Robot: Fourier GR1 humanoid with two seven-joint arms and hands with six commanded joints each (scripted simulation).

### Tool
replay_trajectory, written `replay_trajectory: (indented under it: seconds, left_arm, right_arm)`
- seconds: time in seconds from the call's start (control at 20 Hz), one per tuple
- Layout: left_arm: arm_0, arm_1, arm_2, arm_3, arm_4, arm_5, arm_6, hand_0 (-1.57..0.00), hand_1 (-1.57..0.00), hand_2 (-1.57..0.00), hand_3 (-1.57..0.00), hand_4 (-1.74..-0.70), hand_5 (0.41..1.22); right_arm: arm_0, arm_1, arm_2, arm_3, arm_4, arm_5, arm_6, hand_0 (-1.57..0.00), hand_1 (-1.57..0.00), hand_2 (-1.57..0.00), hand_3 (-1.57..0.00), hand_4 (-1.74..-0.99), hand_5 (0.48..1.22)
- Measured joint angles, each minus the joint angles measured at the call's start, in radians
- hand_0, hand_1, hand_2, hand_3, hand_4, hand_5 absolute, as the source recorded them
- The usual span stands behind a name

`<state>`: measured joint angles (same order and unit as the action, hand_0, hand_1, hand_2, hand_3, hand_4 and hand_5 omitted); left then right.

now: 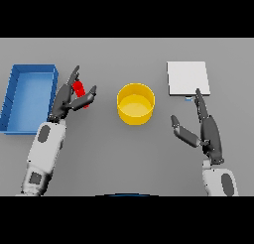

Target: Pick up the red beaker and tilt it to pour out 1 green nut into yellow bowl. Pick up the yellow bowl and place it on the metallic measuring scale.

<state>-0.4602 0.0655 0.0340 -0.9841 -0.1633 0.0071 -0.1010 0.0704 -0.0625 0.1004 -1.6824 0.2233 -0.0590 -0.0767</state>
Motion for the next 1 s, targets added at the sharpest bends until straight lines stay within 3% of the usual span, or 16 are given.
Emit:
replay_trajectory:
  seconds: [0.15, 0.2, 0.3, 0.4, 0.55, 0.6, 0.65, 0.75, 0.8, 1.0]
  left_arm:
    - [-0.016, -0.009, 0.011, 0.042, 0.008, -0.003, -0.053, 0.0, 0.0, 0.0, 0.0, -1.35, 0.704]
    - [-0.025, -0.013, 0.02, 0.053, 0.016, -0.001, -0.062, 0.0, -0.03, -0.07, -0.03, -1.38, 0.724]
    - [-0.051, -0.031, 0.043, 0.088, 0.028, 0.025, -0.069, -0.29, -0.33, -0.36, -0.29, -1.45, 0.783]
    - [-0.065, -0.038, 0.064, 0.108, 0.04, 0.046, -0.057, -0.66, -0.7, -0.73, -0.72, -1.5, 0.941]
    - [-0.069, -0.033, 0.044, 0.12, 0.009, 0.061, -0.06, -1.11, -1.12, -1.14, -0.97, -1.6, 1.078]
    - [-0.069, -0.026, 0.031, 0.118, 0.006, 0.05, -0.061, -1.2, -1.21, -1.23, -1.09, -1.57, 1.106]
    - [-0.069, -0.029, 0.02, 0.122, -0.002, 0.055, -0.077, -1.27, -1.29, -1.3, -1.19, -1.54, 1.129]
    - [-0.067, -0.04, 0.014, 0.108, -0.006, 0.049, -0.045, -1.38, -1.39, -1.4, -1.33, -1.51, 1.162]
    - [-0.08, -0.05, 0.015, 0.116, -0.013, 0.057, -0.02, -1.42, -1.42, -1.43, -1.38, -1.55, 1.159]
    - [-0.063, -0.043, 0.038, 0.064, 0.044, 0.079, -0.082, -1.51, -1.51, -1.51, -1.49, -1.66, 1.128]
  right_arm:
    - [-0.009, -0.006, -0.007, 0.014, 0.004, -0.005, 0.008, 0.0, 0.0, 0.0, 0.0, -1.261, 0.641]
    - [-0.019, -0.001, -0.002, 0.022, 0.01, -0.007, 0.016, 0.0, 0.0, 0.0, 0.0, -1.259, 0.642]
    - [-0.005, -0.002, -0.003, 0.021, 0.007, -0.005, -0.001, 0.0, 0.0, 0.0, 0.0, -1.258, 0.644]
    - [0.006, -0.009, -0.005, 0.013, 0.01, -0.006, -0.011, 0.0, 0.0, 0.0, 0.0, -1.255, 0.644]
    - [0.018, 0.0, 0.002, 0.006, 0.015, -0.01, -0.02, 0.0, 0.0, 0.0, 0.0, -1.252, 0.644]
    - [0.002, 0.006, 0.002, 0.009, 0.016, -0.016, -0.003, 0.0, 0.0, 0.0, 0.0, -1.25, 0.643]
    - [0.008, -0.003, -0.002, 0.009, 0.013, -0.01, -0.002, 0.0, 0.0, 0.0, 0.0, -1.254, 0.644]
    - [0.006, -0.002, -0.002, 0.011, 0.006, -0.004, -0.009, 0.0, 0.0, 0.0, 0.0, -1.257, 0.645]
    - [-0.006, -0.002, -0.003, 0.015, 0.012, -0.01, 0.015, 0.0, 0.0, 0.0, 0.0, -1.258, 0.644]
    - [0.004, -0.001, -0.007, 0.012, -0.002, -0.005, -0.013, 0.0, 0.0, 0.0, 0.0, -1.258, 0.646]
